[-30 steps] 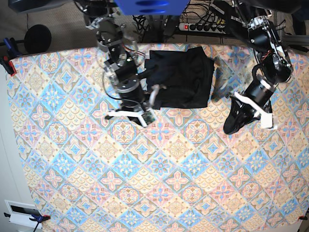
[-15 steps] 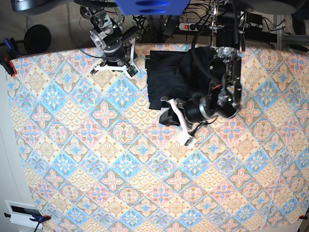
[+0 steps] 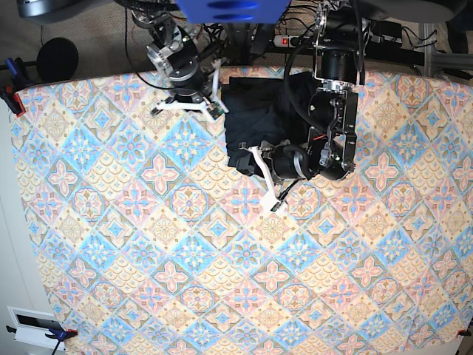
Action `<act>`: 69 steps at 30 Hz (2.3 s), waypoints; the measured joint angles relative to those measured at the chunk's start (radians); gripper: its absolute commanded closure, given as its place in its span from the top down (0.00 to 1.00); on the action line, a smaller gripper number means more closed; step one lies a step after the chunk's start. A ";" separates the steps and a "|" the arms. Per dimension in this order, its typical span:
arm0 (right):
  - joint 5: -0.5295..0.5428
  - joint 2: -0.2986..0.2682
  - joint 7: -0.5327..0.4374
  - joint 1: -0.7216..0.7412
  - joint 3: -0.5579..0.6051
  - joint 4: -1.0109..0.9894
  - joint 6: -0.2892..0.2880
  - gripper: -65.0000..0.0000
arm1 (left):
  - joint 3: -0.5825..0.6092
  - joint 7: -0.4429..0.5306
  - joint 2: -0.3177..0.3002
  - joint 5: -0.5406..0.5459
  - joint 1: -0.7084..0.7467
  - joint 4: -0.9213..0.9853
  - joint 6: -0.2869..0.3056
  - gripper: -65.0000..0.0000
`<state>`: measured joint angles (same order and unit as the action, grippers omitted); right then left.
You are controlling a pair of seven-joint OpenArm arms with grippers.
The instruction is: Layout the t-shirt on the table in an organized manner, then fold the t-shirt properly
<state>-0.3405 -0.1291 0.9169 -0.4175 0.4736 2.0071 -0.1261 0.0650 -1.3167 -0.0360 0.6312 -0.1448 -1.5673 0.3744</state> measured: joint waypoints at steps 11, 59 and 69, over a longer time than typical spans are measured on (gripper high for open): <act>-0.001 0.016 -0.053 0.005 0.090 0.000 0.006 0.00 | -0.007 0.018 -0.100 -0.003 -0.002 0.162 -0.001 0.00; 0.000 -0.020 -0.057 0.102 0.079 -0.015 0.003 0.00 | -0.147 0.127 -0.359 -0.304 0.359 -0.196 0.001 0.00; -0.001 -0.041 -0.059 0.099 0.092 -0.015 0.007 0.00 | -0.057 0.264 -0.227 -0.329 0.213 0.006 0.000 0.00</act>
<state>-0.3412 -0.1699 0.8581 -0.3183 0.5652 1.9923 -0.1188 0.0082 -1.0523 -0.2634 0.3019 0.0685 -1.5608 0.3748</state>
